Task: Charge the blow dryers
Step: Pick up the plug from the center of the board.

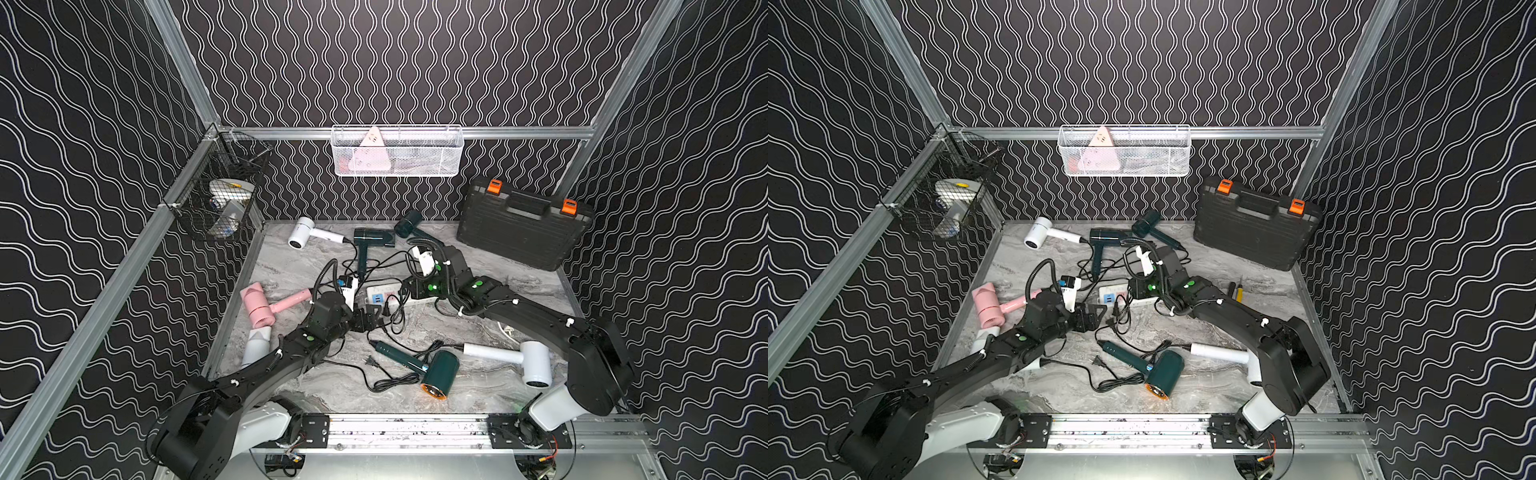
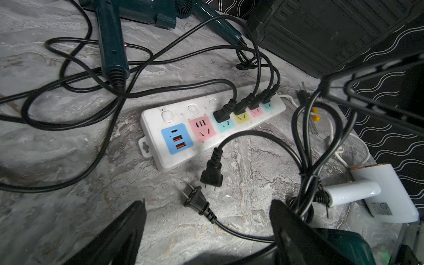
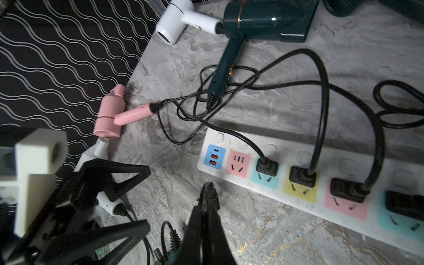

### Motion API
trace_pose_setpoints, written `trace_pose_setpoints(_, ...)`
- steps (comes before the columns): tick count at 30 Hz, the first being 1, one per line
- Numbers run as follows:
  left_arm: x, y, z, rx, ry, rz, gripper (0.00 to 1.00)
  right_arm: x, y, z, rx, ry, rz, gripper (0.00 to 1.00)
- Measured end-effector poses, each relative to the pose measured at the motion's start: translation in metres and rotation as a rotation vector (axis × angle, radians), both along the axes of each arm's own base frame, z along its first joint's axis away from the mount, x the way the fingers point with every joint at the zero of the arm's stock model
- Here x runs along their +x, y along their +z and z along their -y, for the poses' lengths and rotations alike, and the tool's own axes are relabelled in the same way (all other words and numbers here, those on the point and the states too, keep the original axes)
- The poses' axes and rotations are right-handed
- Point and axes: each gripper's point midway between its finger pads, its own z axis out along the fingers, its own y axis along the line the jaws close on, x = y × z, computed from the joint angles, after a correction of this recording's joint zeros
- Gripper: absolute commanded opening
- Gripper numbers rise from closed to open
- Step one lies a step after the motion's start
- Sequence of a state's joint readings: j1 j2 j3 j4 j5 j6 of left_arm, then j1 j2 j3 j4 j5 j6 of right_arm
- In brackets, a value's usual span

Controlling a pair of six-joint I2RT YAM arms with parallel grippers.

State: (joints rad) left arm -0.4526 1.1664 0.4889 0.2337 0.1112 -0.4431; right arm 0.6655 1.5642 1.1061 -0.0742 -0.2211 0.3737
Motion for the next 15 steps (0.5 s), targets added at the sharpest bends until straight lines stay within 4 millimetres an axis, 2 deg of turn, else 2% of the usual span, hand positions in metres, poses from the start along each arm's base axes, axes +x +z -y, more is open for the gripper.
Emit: trace_pose_setpoints(15,0.006,-0.023,0.004,0.055,-0.002,-0.080,0.84,-0.019,0.024,-0.009,0.127,0.106,0.092,0.00)
